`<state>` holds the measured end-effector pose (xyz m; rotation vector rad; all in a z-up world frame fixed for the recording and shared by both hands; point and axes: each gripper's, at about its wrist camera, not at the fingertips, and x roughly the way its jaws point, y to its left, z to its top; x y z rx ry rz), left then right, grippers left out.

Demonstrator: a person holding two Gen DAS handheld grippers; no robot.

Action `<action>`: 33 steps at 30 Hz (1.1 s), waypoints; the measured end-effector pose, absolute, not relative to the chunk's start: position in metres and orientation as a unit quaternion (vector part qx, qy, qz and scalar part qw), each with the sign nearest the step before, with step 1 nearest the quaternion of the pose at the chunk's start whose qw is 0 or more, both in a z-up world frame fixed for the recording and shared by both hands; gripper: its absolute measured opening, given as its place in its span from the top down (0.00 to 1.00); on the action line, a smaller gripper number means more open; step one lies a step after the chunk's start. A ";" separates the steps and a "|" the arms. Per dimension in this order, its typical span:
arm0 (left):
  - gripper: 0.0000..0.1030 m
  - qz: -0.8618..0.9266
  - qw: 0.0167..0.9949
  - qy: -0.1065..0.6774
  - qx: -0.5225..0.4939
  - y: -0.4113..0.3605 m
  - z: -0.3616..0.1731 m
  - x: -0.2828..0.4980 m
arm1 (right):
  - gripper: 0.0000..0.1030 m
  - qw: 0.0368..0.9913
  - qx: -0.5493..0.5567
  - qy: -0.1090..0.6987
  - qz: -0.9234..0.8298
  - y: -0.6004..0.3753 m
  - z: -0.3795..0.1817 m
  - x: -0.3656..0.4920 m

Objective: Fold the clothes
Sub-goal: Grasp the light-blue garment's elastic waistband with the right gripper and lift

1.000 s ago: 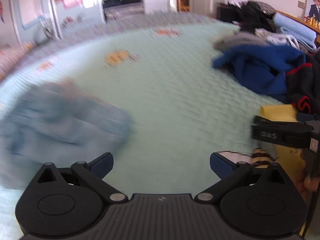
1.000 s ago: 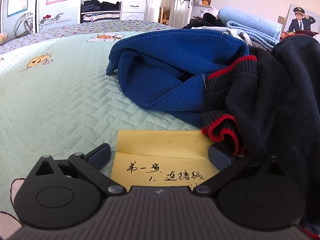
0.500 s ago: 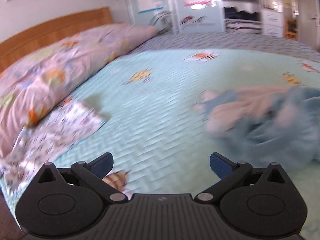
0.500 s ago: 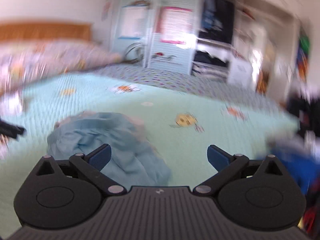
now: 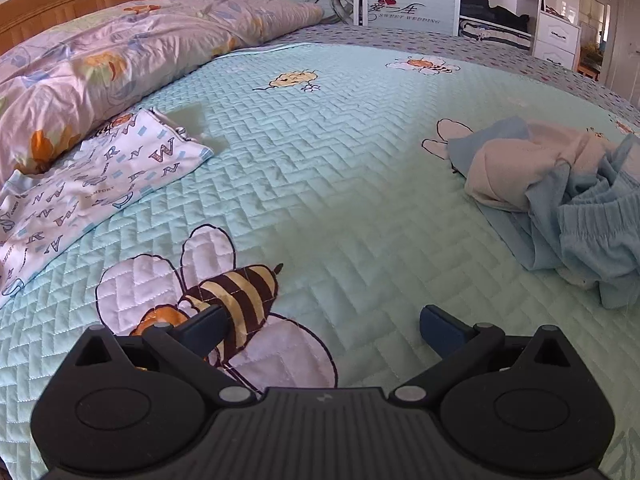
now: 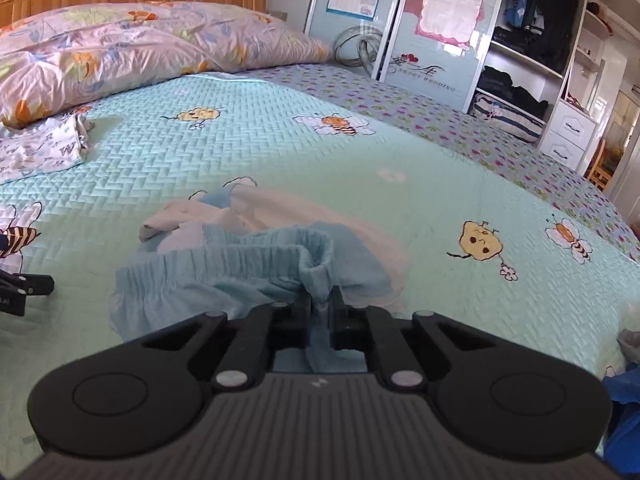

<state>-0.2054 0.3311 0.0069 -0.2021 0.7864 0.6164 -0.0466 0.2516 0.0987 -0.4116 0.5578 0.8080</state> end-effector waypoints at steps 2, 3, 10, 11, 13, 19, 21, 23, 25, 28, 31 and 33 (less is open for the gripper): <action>0.00 0.293 0.876 0.371 -0.094 0.328 0.009 -0.206 | 0.93 0.855 -0.167 0.281 0.402 0.252 0.099 -0.054; 0.00 0.294 0.877 0.368 -0.096 0.328 0.011 -0.207 | 0.94 0.852 -0.141 0.288 0.413 0.247 0.102 -0.060; 0.00 0.313 0.880 0.333 -0.130 0.341 0.033 -0.229 | 0.94 0.814 0.185 0.221 0.504 0.092 0.179 -0.118; 0.00 0.314 0.880 0.329 -0.137 0.342 0.037 -0.232 | 0.94 0.805 0.208 0.204 0.517 0.068 0.185 -0.127; 0.00 0.314 0.881 0.322 -0.143 0.342 0.044 -0.237 | 0.94 0.786 0.237 0.174 0.544 0.023 0.196 -0.146; 0.00 0.312 0.887 0.317 -0.126 0.328 0.059 -0.245 | 0.92 0.878 0.241 0.200 0.362 -0.063 0.165 -0.167; 0.00 0.305 0.889 0.319 -0.121 0.322 0.063 -0.247 | 0.84 0.916 0.228 0.237 0.228 -0.083 0.143 -0.163; 0.00 0.300 0.891 0.322 -0.110 0.315 0.066 -0.249 | 0.84 0.948 0.145 0.275 0.074 -0.082 0.122 -0.160; 0.00 0.291 0.896 0.322 -0.093 0.306 0.069 -0.251 | 0.80 0.956 0.086 0.281 0.008 -0.072 0.105 -0.162; 0.00 0.273 0.901 0.330 -0.069 0.292 0.070 -0.249 | 0.54 0.956 0.066 0.272 0.092 -0.035 0.100 -0.168; 0.00 0.252 0.907 0.334 -0.049 0.275 0.070 -0.245 | 0.32 0.947 0.034 0.258 0.186 0.010 0.097 -0.174; 0.00 0.234 0.912 0.335 -0.035 0.264 0.071 -0.242 | 0.30 0.941 -0.040 0.245 0.229 0.053 0.101 -0.176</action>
